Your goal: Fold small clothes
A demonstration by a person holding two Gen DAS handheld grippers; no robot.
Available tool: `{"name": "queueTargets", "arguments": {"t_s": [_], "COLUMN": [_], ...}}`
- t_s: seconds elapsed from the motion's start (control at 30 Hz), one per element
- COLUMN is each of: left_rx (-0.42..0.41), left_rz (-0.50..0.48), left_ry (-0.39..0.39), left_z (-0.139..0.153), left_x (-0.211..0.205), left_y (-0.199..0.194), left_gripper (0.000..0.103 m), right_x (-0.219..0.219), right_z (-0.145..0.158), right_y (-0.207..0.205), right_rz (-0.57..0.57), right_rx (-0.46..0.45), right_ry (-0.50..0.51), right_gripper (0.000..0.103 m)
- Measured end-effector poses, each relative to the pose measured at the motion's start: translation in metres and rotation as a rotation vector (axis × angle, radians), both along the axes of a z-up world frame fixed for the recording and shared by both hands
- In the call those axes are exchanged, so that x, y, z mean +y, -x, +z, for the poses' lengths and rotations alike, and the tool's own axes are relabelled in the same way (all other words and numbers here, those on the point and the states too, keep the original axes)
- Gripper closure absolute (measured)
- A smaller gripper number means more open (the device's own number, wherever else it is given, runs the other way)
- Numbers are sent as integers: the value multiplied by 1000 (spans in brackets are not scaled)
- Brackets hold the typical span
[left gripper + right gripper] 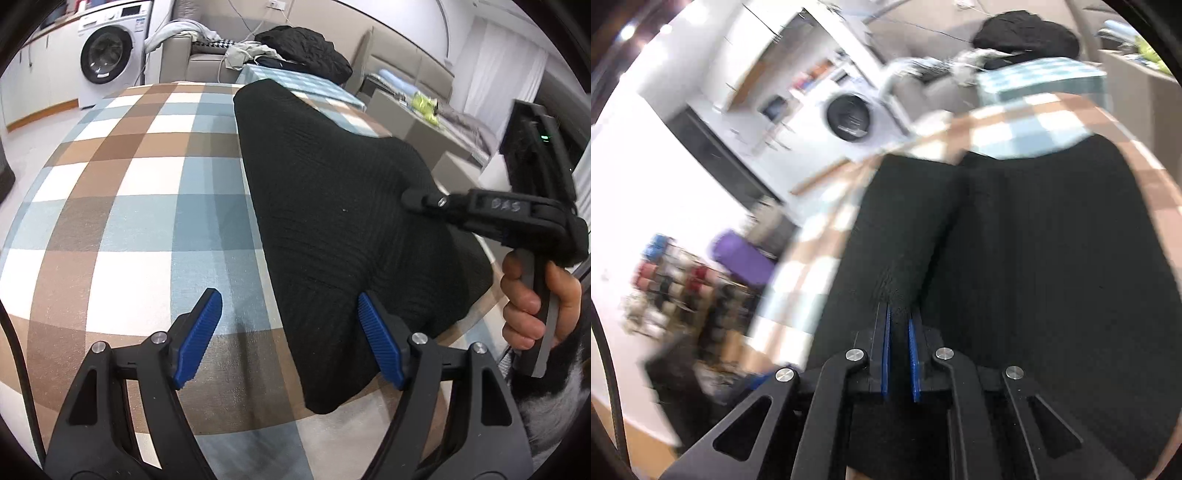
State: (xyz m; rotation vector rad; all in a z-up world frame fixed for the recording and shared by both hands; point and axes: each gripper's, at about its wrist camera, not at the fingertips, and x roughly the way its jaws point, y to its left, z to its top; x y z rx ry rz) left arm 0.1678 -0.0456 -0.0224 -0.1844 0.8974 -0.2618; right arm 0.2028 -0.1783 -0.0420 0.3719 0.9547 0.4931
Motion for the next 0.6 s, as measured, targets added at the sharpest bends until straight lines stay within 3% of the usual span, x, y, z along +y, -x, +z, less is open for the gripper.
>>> {"name": "queueTargets", "arguments": {"t_s": [0.1, 0.17, 0.37, 0.47, 0.53, 0.6], "left_rx": [14, 21, 42, 39, 35, 23], "left_rz": [-9, 0, 19, 10, 4, -2], "left_ry": [-31, -39, -7, -11, -14, -21], "left_z": [-6, -9, -14, -14, -13, -12], "left_x": [-3, -1, 14, 15, 15, 14], "left_y": [1, 3, 7, 8, 9, 10], "left_gripper": [29, 29, 29, 29, 29, 29], "right_x": [-4, -7, -15, -16, -11, -6], "right_z": [-23, -28, -28, -24, -24, -27], "right_y": [-6, -4, 44, 70, 78, 76], "right_rz": [-21, -5, 174, 247, 258, 250], "right_rx": [87, 122, 103, 67, 31, 20], "right_ry": [-31, -84, -156, -144, -82, -56], "right_gripper": [93, 85, 63, 62, 62, 72]}}
